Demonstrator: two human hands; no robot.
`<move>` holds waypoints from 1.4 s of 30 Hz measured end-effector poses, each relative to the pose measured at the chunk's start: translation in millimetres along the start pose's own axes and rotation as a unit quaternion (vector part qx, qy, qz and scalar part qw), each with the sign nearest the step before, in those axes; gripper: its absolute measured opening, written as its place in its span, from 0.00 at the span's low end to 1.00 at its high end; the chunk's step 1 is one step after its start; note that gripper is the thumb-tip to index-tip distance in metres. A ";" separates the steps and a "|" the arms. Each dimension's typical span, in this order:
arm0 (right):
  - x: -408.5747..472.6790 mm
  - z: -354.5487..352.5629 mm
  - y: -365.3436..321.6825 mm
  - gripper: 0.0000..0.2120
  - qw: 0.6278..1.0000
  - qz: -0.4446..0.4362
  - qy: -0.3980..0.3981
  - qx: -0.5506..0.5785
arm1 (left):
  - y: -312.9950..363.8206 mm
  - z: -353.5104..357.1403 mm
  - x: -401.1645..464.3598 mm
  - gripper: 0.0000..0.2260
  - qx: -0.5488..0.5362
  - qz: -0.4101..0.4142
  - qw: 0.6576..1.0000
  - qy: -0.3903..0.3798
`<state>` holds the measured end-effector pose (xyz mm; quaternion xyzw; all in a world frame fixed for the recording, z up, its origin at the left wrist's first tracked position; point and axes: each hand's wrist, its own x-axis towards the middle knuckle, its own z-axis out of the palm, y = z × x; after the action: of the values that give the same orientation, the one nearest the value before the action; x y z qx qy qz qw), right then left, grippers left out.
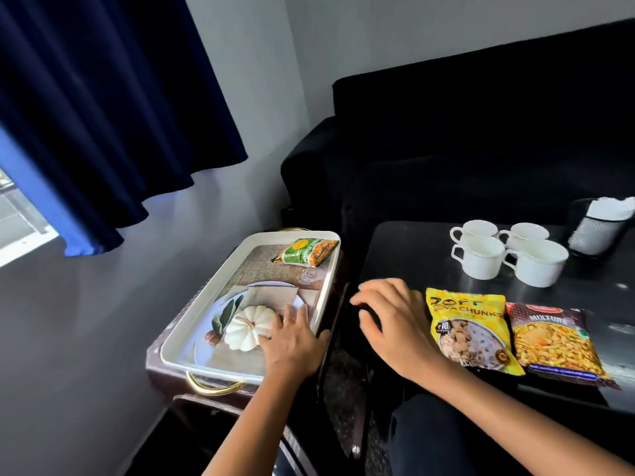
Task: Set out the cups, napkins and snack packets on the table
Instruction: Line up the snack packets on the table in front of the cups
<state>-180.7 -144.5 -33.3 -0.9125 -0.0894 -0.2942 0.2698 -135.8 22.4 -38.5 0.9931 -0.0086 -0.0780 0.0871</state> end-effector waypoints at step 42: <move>55.8 13.7 -24.2 0.12 0.988 0.077 0.058 0.122 | 31.9 -20.4 -12.3 0.13 -0.152 0.098 0.982 0.051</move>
<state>-136.5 -116.5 0.6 -0.8583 -0.0381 -0.3114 0.4061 -144.9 -5.1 -11.2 0.9652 -0.0898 -0.0188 0.2450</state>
